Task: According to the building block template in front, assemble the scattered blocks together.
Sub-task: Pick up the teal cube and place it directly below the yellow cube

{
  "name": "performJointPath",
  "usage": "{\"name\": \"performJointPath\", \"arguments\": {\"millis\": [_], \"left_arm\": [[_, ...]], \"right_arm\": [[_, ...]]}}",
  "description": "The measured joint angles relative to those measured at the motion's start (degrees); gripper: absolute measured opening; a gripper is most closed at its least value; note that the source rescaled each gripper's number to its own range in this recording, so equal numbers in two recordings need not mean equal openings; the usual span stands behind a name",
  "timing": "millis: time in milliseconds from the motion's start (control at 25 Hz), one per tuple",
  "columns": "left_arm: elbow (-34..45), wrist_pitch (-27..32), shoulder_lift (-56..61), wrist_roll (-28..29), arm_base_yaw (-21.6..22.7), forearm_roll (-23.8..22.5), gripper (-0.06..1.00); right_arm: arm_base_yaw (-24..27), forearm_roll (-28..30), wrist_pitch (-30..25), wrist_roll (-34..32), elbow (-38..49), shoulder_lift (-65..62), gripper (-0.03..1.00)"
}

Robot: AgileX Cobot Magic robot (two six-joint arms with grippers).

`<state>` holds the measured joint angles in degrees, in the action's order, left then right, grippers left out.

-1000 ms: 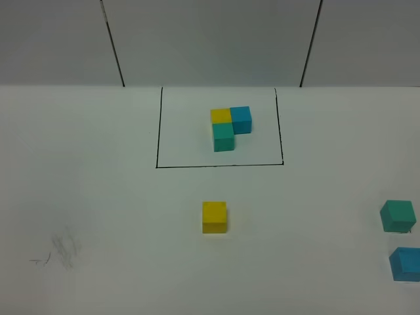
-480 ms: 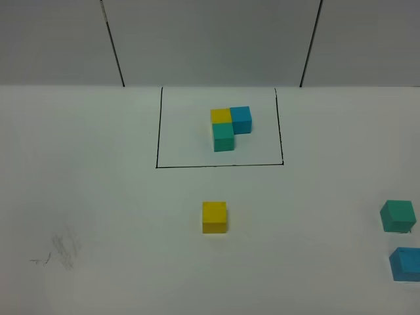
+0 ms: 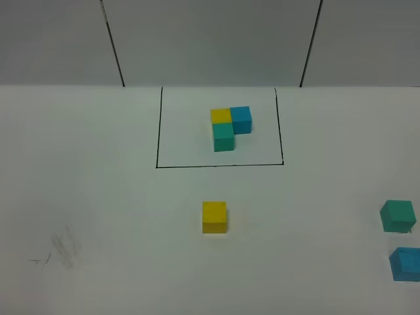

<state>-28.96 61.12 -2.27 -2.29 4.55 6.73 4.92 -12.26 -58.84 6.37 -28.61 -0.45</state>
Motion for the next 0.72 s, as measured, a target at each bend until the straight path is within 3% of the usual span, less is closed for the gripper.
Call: {"name": "performJointPath", "arguments": {"millis": [360, 720], "left_arm": [[0.00, 0.00, 0.00, 0.00, 0.00, 0.00, 0.65], [0.00, 0.00, 0.00, 0.00, 0.00, 0.00, 0.65]], "right_arm": [[0.00, -0.30, 3.63, -1.34, -3.94, 16.19, 0.83], [0.00, 1.14, 20.82, -1.34, -4.85, 33.69, 0.83]]}}
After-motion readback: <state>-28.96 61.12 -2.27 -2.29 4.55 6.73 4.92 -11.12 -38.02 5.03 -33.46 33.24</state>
